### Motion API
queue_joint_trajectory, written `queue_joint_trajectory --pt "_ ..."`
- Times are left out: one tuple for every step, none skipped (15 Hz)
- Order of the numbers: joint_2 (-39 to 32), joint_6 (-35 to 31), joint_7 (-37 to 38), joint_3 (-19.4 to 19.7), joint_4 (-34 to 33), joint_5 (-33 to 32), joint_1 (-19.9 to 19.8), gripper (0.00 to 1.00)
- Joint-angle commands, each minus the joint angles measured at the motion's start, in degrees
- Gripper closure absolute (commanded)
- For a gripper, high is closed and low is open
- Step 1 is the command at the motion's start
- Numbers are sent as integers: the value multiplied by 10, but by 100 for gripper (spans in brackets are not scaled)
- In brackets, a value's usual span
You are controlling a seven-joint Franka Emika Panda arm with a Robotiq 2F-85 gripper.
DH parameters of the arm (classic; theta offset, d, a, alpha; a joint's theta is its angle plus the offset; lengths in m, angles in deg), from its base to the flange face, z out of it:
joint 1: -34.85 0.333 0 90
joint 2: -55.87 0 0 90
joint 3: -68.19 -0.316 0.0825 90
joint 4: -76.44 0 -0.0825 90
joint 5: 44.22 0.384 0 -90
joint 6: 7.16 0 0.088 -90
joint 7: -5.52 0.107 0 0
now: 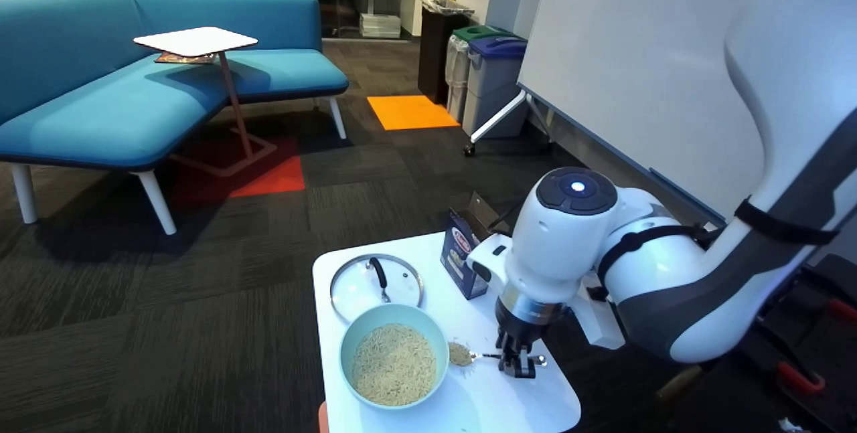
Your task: Use the spoon to scoop the objects in the bowl and put it on the table
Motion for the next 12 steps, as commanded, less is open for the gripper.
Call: queue_joint_trajectory --pt "-1 0 -16 10 -5 16 10 35" --pt "-1 1 -17 9 -5 16 9 27" --pt "2 4 -17 9 -4 15 9 20" --pt "6 8 -18 9 -2 15 10 12" --pt "12 12 -19 8 1 14 10 5" --pt "17 16 -20 8 4 13 12 0" --pt "24 19 -21 9 9 12 14 0" --pt "35 21 -20 11 16 10 19 0" --pt "44 23 -20 12 22 8 23 0" --pt "56 27 -23 10 30 8 25 0" --pt "67 29 -24 8 38 7 27 0" --pt "79 32 -24 6 46 6 29 0"
